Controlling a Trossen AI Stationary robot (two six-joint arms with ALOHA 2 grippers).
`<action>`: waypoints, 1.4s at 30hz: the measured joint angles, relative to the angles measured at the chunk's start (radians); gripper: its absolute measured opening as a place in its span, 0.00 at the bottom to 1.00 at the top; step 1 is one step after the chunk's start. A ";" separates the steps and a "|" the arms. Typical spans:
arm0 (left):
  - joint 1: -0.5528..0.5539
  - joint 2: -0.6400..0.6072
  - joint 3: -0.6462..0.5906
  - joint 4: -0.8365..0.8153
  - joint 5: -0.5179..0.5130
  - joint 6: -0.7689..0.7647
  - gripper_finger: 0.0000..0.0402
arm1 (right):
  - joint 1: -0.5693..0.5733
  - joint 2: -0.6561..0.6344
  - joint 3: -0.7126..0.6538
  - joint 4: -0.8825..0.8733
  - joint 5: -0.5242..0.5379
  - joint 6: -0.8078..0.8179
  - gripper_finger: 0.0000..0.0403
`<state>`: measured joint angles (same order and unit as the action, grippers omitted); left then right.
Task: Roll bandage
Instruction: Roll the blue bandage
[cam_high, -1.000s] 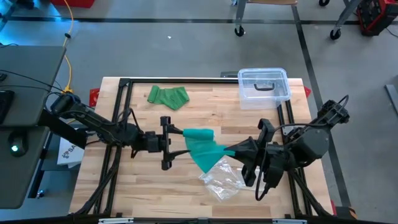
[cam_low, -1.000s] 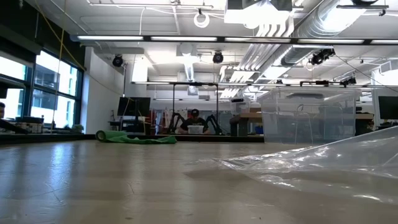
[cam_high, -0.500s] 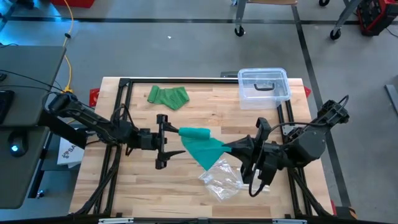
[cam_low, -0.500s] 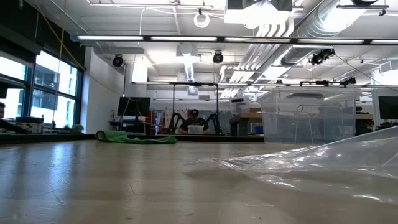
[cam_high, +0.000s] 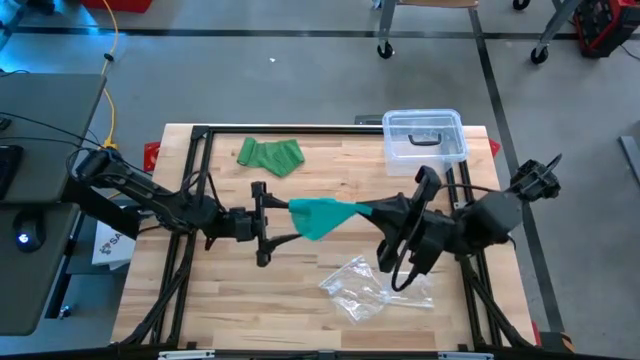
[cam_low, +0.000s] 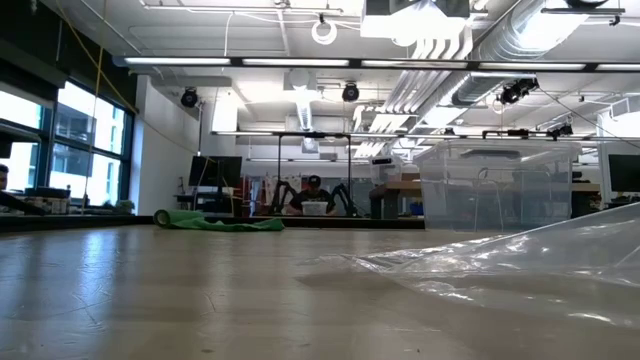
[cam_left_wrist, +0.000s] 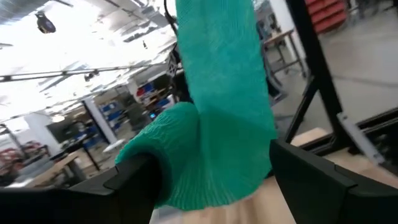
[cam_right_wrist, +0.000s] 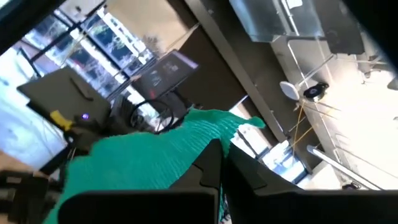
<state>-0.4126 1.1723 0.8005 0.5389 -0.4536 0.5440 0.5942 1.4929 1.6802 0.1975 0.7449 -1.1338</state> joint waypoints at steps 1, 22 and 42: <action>0.000 0.004 0.000 -0.003 -0.010 0.008 0.71 | -0.001 0.000 0.000 0.005 -0.014 0.003 0.00; 0.021 0.158 0.000 0.001 -0.059 -0.065 0.71 | -0.086 0.000 0.028 0.103 -0.159 0.007 0.00; 0.024 0.205 0.000 0.118 -0.161 -0.080 0.18 | -0.096 0.000 0.028 0.033 -0.281 0.135 0.00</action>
<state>-0.3882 1.3769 0.8001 0.6567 -0.6144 0.4644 0.4980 1.4929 1.7081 0.2301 0.4642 -0.9993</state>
